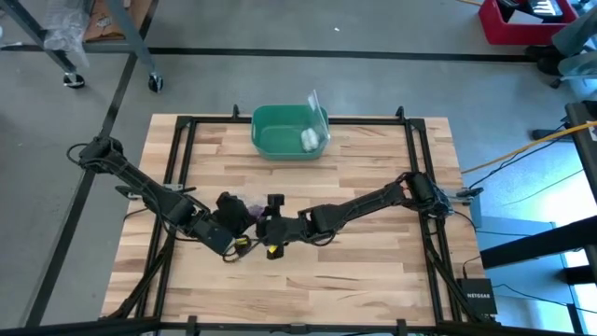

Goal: Roll bandage
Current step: Close the zip bag

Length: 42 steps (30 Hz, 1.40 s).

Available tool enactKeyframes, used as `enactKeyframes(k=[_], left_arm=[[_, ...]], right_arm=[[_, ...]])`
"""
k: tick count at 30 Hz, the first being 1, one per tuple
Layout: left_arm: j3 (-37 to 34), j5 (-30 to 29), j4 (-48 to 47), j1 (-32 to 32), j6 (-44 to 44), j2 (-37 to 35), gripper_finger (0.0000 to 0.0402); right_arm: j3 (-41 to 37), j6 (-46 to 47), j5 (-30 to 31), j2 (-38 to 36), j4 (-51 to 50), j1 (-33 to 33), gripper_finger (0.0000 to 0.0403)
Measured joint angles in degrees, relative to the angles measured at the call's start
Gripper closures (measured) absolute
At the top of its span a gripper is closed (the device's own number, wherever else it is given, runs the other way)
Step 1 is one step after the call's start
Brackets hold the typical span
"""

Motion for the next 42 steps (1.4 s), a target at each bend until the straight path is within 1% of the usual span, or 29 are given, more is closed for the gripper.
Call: enactKeyframes(k=[3,7,10,14,16,17,20,24,27,29,33,36,39,42], left_arm=[[-0.1,0.1,-2.9,0.0,-1.2,0.0,0.0396],[-0.2,-0.1,-2.5,0.0,-1.0,0.0,0.0396],[-0.2,0.7,-2.5,-0.5,0.2,0.0,0.0396],[-0.2,1.9,-2.0,-2.1,1.3,0.0,0.0396],[-0.2,2.0,-1.4,-3.0,2.6,0.0,0.0396],[-0.2,2.0,-1.1,-3.3,3.0,0.0,0.0396],[-0.2,2.6,0.1,-4.0,5.4,0.0,0.0396],[-0.2,2.8,1.2,-5.1,8.6,0.0,0.0396],[-0.2,3.3,1.2,-5.8,9.3,0.0,0.0396],[-0.2,4.0,0.9,-6.1,10.1,0.0,0.0396],[-0.2,4.2,-0.1,-6.6,10.2,0.0,0.0396],[-0.2,4.3,-0.6,-6.6,10.5,0.0,0.0396],[-0.2,4.3,-0.4,-6.6,11.5,0.0,0.0396],[-0.2,4.3,-0.4,-6.6,11.4,0.0,0.0396]], right_arm=[[2.3,0.9,-0.2,-0.9,-5.4,1.5,0.0149],[5.4,1.7,0.4,-1.2,-9.6,2.8,0.0128],[9.0,2.3,0.3,-1.2,-18.7,3.7,0.0127],[13.9,3.7,1.4,-2.6,-31.5,6.1,0.0138],[13.7,4.3,0.7,-4.0,-35.9,6.9,0.0147],[12.8,4.7,-1.0,-4.8,-36.6,7.0,0.0151],[7.3,5.4,-4.6,-6.0,-32.0,6.0,0.0164],[-0.7,4.7,-4.4,-5.9,-20.3,4.2,0.0181],[-5.5,4.7,-6.8,-5.9,-10.8,3.3,0.0190],[-6.9,4.7,-6.4,-5.9,-10.3,3.0,0.0196],[-6.9,5.5,-6.1,-6.9,-16.2,3.0,0.0201],[-6.9,6.6,-6.2,-7.8,-17.6,3.0,0.0202],[-7.7,6.5,-6.3,-7.8,-12.5,3.0,0.0202],[-12.0,6.1,-7.6,-7.8,-3.6,3.1,0.0203]])
